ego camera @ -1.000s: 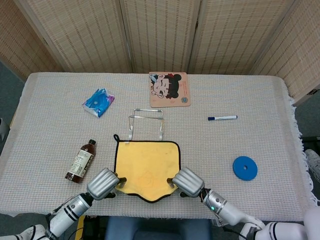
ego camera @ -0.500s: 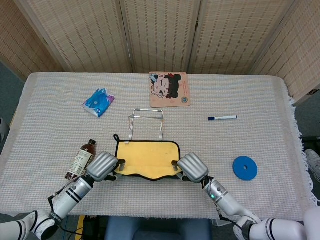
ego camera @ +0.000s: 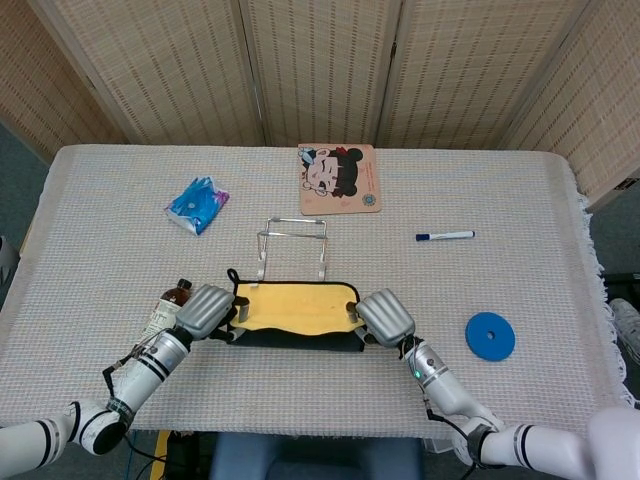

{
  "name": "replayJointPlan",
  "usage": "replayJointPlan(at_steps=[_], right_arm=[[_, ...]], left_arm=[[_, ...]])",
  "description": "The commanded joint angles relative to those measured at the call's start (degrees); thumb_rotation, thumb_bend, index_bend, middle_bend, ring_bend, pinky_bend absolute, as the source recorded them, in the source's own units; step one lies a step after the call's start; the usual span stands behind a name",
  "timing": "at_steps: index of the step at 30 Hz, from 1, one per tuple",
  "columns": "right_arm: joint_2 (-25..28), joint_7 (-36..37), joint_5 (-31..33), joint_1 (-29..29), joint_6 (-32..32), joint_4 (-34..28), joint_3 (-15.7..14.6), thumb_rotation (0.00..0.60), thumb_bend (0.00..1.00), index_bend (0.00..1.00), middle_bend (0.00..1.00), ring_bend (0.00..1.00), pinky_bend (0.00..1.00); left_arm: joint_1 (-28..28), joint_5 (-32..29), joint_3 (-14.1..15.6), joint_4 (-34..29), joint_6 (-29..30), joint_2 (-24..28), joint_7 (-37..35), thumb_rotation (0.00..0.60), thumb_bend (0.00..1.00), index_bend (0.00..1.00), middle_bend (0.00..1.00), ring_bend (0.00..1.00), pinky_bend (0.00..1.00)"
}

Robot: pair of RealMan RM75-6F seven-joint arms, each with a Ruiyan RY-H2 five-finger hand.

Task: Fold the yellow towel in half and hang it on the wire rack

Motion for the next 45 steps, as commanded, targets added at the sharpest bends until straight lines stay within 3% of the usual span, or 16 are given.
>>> replayJointPlan(at_steps=[1,19,30,45], right_arm=[[-0.88,-0.60,0.78,0.78,-0.45,1.39,0.56,0.600,0.44,0.63,0.96,0.98,1.00],[-5.73,-3.75,5.34,4.60,-2.78,9.22,2.64,0.600,0.44,0.63,0.96,0.98,1.00],[-7.70,-3.62,4.92,6.02,-2.23,12.24,2.56,0.600,0.44,0.63,0.96,0.98,1.00],[-9.57,-3.74,4.52,8.02,-1.94,16.71,2.99,0.600,0.44,0.63,0.96,0.99,1.00]], left_arm=[[-1.03,-1.90,-1.00,0.97,-1.36,-0.33,-0.24,0.600,0.53,0.64,0.96,0.80,0.92],[-5.94,-11.25,-4.33,8.96,-8.45,-3.38,-1.29,0.600,0.53,0.63,0.96,0.80,0.92],[-6.84,-15.51,-4.50,10.75,-10.39,-3.44,-0.79,0.600,0.52,0.59,0.96,0.80,0.92],[-6.42,-17.64,-4.13,8.13,-9.48,-2.00,-0.40,0.600,0.51,0.21,0.96,0.80,0.92]])
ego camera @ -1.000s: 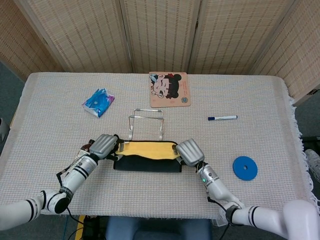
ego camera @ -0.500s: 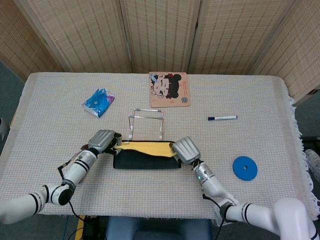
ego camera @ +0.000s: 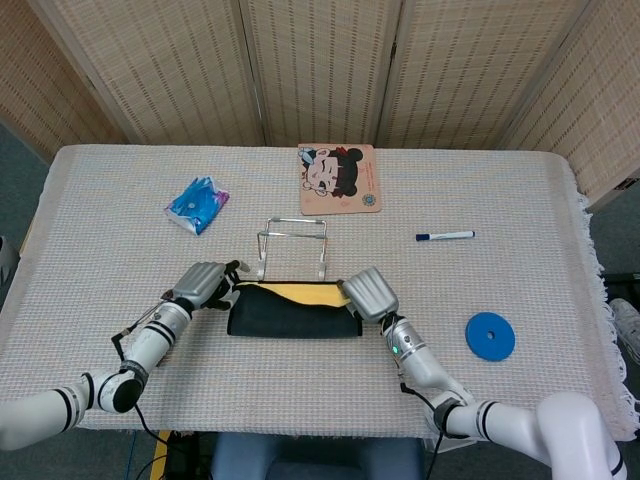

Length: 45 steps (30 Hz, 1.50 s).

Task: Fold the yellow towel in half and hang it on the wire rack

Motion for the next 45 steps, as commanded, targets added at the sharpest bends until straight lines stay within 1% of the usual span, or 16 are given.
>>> replayJointPlan(at_steps=[1,5,10,12,14,16,19,21,23,27,32,34,36,40,43,45], right_arm=[[-0.47,-0.24,-0.16,0.51,-0.05,0.93,0.08,0.600,0.44,0.63,0.96,0.99,1.00],[-1.09,-0.23,-0.28,1.25,-0.34,2.44,0.22,0.600,0.44,0.62,0.96,0.99,1.00],[-2.38,0.59,-0.66,2.33,-0.53,5.09,0.51,0.600,0.44,0.60,0.96,0.99,1.00],[-2.87,0.53,-0.91,2.75,-0.56,6.19,0.50,0.600,0.44,0.56,0.96,0.99,1.00],[-3.39,0.53,-0.95,3.15,-0.64,7.32,0.62,0.600,0.44,0.49,0.95,0.99,1.00],[-3.71,0.77,-0.93,3.40,-0.62,7.97,0.80,0.600,0.43,0.36,0.95,0.99,1.00],[-3.96,1.73,-1.27,3.68,-0.23,8.63,0.92,0.600,0.42,0.20,0.94,0.99,1.00],[-3.91,2.23,-1.68,3.79,0.06,8.86,0.82,0.600,0.41,0.13,0.94,0.99,1.00],[-3.68,2.82,-2.18,3.79,0.53,8.96,0.64,0.600,0.41,0.11,0.94,0.99,1.00],[-2.34,4.43,-3.40,3.44,1.83,8.14,0.20,0.600,0.41,0.11,0.94,0.99,1.00],[2.55,7.75,-7.50,2.02,5.30,4.14,-2.06,0.600,0.40,0.11,0.92,0.99,1.00],[5.26,9.29,-9.47,1.23,6.71,2.32,-3.42,0.600,0.35,0.15,0.89,0.97,1.00],[7.86,11.61,-11.65,0.67,7.87,1.06,-4.91,0.600,0.29,0.24,0.87,0.95,1.00],[10.76,14.89,-15.04,-0.04,9.28,1.17,-7.52,0.600,0.14,0.36,0.87,0.94,1.00],[11.01,15.64,-17.12,-0.26,9.11,2.84,-9.68,0.600,0.07,0.39,0.87,0.94,1.00],[10.52,15.57,-18.08,-0.26,8.84,4.17,-10.65,0.600,0.05,0.39,0.87,0.94,1.00]], left_arm=[[0.32,-0.24,-0.12,-0.53,0.88,0.24,0.03,0.600,0.51,0.19,0.96,0.80,0.92],[1.04,-0.81,-0.27,-1.97,2.04,1.10,-0.19,0.600,0.51,0.13,0.96,0.80,0.92],[2.33,-0.84,-0.22,-4.30,4.10,2.45,-0.46,0.600,0.51,0.10,0.96,0.80,0.92],[2.82,-0.65,-0.23,-5.10,4.87,2.91,-0.68,0.600,0.51,0.10,0.96,0.80,0.92],[3.36,-0.45,-0.20,-6.10,5.64,3.54,-0.94,0.600,0.51,0.09,0.96,0.80,0.92],[3.86,-0.19,-0.21,-6.97,6.33,4.04,-1.28,0.600,0.51,0.09,0.96,0.80,0.92],[4.72,0.56,-0.19,-8.23,7.58,4.85,-1.97,0.600,0.51,0.09,0.96,0.80,0.92],[5.14,0.92,-0.10,-8.76,8.10,5.23,-2.24,0.600,0.50,0.09,0.96,0.80,0.92],[5.58,1.24,0.02,-9.30,8.60,5.67,-2.49,0.600,0.49,0.09,0.96,0.80,0.92],[6.45,1.79,0.11,-10.41,9.62,6.67,-3.03,0.600,0.49,0.09,0.96,0.80,0.92],[8.28,4.02,0.45,-12.82,12.27,8.54,-4.17,0.600,0.49,0.09,0.96,0.80,0.92],[9.16,5.27,0.82,-13.95,13.49,9.43,-4.57,0.600,0.49,0.09,0.96,0.80,0.92],[10.06,6.45,1.17,-15.08,14.76,10.31,-4.93,0.600,0.49,0.09,0.96,0.80,0.92],[11.75,8.36,1.84,-16.68,17.25,11.58,-5.29,0.600,0.49,0.09,0.96,0.80,0.92],[12.93,9.46,2.47,-17.44,18.78,12.37,-5.21,0.600,0.49,0.09,0.96,0.80,0.92],[13.62,9.91,2.79,-17.82,19.61,12.77,-5.20,0.600,0.49,0.09,0.96,0.80,0.92]])
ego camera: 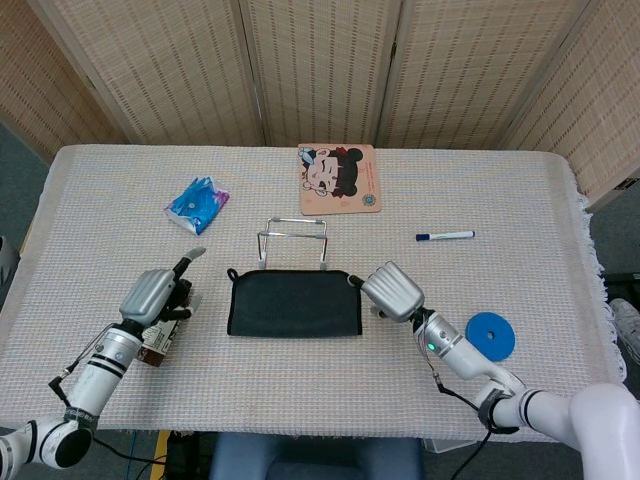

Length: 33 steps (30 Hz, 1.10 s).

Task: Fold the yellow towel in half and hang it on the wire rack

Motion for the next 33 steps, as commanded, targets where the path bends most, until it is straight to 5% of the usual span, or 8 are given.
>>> replayJointPlan(at_steps=[1,15,33], right_arm=[[-0.76,0.24,-2.09,-0.15,-0.15,2.76,-1.91,0.600,0.05,0.39,0.87,0.94,1.00],[-8.75,3.37,-5.91,2.35,-0.77,16.19,-3.63,0.600,0.10,0.43,0.88,0.95,1.00],[-12.34,4.63,-6.12,3.83,-0.13,20.53,-3.20,0.600,0.15,0.44,0.88,0.95,1.00]], left_arm=[[1.09,0.64,0.62,-0.77,1.22,0.81,-0.03,0.600,0.49,0.09,0.96,0.80,0.92],[3.24,0.74,1.09,-1.32,2.03,2.29,-0.91,0.600,0.48,0.09,0.96,0.80,0.92],[3.64,0.96,0.49,-1.37,1.66,2.59,-1.48,0.600,0.48,0.09,0.96,0.80,0.92]])
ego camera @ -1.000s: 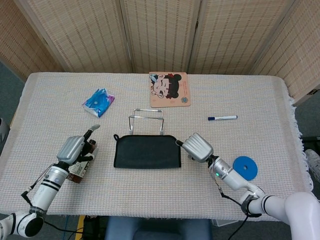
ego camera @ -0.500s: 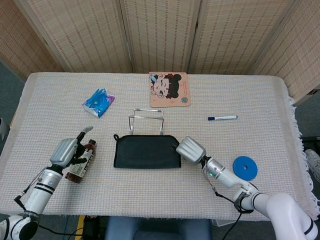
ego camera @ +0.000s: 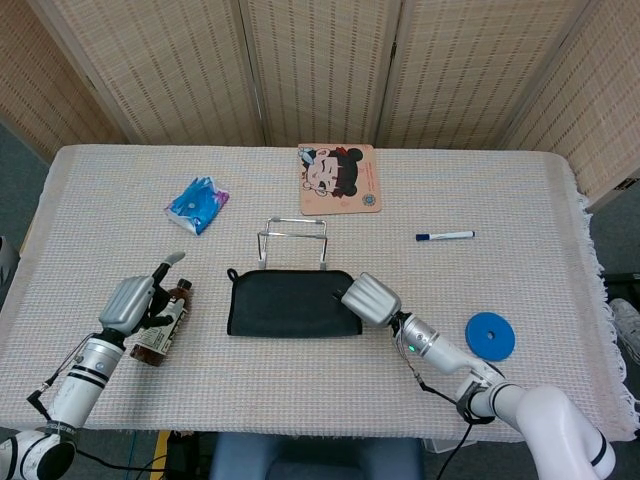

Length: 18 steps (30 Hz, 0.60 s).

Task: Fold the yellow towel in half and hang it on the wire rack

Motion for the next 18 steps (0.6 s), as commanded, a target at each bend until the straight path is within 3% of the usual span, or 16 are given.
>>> replayJointPlan(at_steps=[1,6,18], right_arm=[[-0.19,-0.05,-0.06,0.15,-0.14,0.24,-0.12,0.600,0.15,0.44,0.88,0.95,1.00],[-0.66,-0.02,-0.31,0.16,0.02,1.25,-0.53,0.600,0.16,0.45,0.88,0.95,1.00],[-2.82,1.76,-0.71,0.55,1.12,5.05,-0.90,0.600,0.32,0.51,0.89,0.95,1.00]], left_arm=[[0.08,-0.07,-0.07,-0.08,-0.02,0.12,-0.08,0.600,0.48,0.09,0.96,0.80,0.92],[0.24,-0.11,-0.11,-0.12,-0.21,0.31,-0.37,0.600,0.48,0.09,0.96,0.80,0.92],[0.33,-0.23,-0.33,-0.29,-0.81,0.66,-0.85,0.600,0.48,0.09,0.96,0.80,0.92]])
